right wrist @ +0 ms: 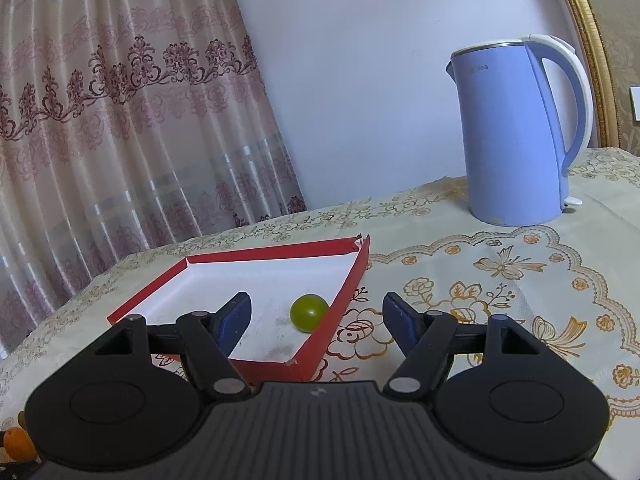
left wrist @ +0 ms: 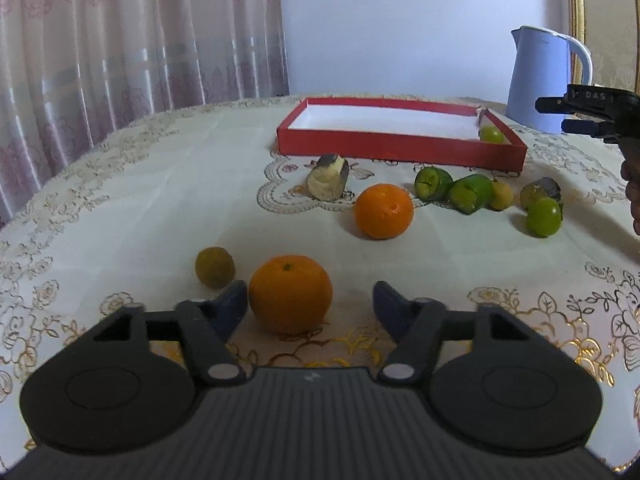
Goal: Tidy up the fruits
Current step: 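Grasp the mandarin orange with the left gripper and lift it, then lower the mandarin into the red tray and open the left gripper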
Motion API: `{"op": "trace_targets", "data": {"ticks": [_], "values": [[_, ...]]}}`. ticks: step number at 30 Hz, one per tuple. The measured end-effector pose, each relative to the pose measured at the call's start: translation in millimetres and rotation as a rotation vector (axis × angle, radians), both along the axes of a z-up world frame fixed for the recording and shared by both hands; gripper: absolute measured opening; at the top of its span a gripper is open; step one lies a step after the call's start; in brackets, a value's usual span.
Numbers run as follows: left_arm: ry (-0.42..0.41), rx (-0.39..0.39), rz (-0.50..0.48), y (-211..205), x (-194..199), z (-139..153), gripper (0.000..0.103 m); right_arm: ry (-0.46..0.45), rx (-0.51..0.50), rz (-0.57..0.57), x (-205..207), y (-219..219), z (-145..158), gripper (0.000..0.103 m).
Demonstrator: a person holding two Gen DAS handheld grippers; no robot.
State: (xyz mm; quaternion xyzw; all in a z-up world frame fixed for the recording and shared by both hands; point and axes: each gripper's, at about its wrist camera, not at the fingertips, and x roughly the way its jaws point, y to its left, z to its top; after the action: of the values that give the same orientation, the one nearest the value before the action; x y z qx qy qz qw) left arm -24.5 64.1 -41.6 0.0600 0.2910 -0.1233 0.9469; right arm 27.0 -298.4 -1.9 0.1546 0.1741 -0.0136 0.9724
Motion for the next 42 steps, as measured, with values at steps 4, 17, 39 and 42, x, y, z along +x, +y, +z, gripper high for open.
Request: {"op": "trace_targets", "data": {"ticks": [4,17,39,42], "values": [[-0.002,-0.005,0.020,2.3,2.5,1.1,0.047,-0.001,0.001,0.002,0.1,-0.8,-0.9,0.072],[-0.040,-0.026,0.006,0.6,-3.4,17.8,0.039,-0.008,0.008,-0.001,0.8,-1.8,-2.3,0.072],[-0.055,0.014,-0.107,-172.3,188.7,58.8,0.040,-0.030,0.098,-0.046,1.0,-23.2,-1.4,0.072],[-0.007,0.035,-0.106,-181.6,202.2,38.4,0.040,-0.041,0.114,-0.049,-0.4,-25.9,0.7,0.072]]}}
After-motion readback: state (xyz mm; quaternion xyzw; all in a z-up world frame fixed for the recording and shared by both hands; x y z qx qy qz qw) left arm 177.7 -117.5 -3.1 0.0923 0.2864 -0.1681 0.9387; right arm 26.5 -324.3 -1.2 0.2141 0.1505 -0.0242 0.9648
